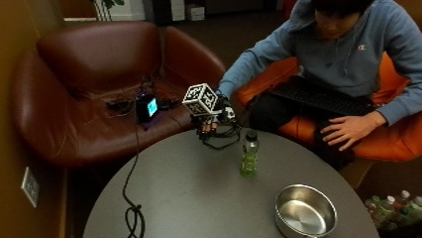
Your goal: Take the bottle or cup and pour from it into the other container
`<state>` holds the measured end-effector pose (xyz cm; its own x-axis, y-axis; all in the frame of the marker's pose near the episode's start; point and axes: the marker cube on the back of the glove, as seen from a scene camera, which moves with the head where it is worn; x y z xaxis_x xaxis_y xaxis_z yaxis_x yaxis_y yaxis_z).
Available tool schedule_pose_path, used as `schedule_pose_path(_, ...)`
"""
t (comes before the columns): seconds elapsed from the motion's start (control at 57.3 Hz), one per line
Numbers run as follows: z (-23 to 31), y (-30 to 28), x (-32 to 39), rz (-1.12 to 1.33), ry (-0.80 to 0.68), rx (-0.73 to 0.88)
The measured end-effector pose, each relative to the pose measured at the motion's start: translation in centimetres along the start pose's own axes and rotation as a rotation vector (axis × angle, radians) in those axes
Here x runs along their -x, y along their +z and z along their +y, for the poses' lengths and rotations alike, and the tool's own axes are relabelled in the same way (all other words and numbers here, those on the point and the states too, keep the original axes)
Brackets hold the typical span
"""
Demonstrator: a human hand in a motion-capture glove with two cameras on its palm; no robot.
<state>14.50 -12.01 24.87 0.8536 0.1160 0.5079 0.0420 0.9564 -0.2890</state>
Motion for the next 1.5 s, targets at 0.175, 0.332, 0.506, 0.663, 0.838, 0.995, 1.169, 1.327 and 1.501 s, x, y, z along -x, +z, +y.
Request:
schedule_pose_path(0.175, -2.3, 3.5, 2.2, -0.313, -0.103, -0.014)
schedule_pose_path(0.332, -4.4, 6.6, 5.1, -0.538, -0.197, 0.019)
schedule_pose_path(0.506, -6.4, 8.5, 7.5, -0.767, -0.244, -0.013)
schedule_pose_path(0.663, -7.8, 8.4, 9.5, -0.872, -0.265, -0.028)
schedule_pose_path(0.838, -8.4, 9.0, 10.4, -0.931, -0.245, -0.041)
schedule_pose_path(0.995, -9.1, 8.9, 11.2, -0.94, -0.203, -0.041)
schedule_pose_path(1.169, -9.7, 8.7, 12.3, -0.869, -0.171, -0.061)
schedule_pose_path(1.327, -9.5, 7.3, 13.3, -0.767, -0.122, -0.093)
schedule_pose_path(1.501, -8.8, 3.2, 16.3, -0.648, -0.101, -0.177)
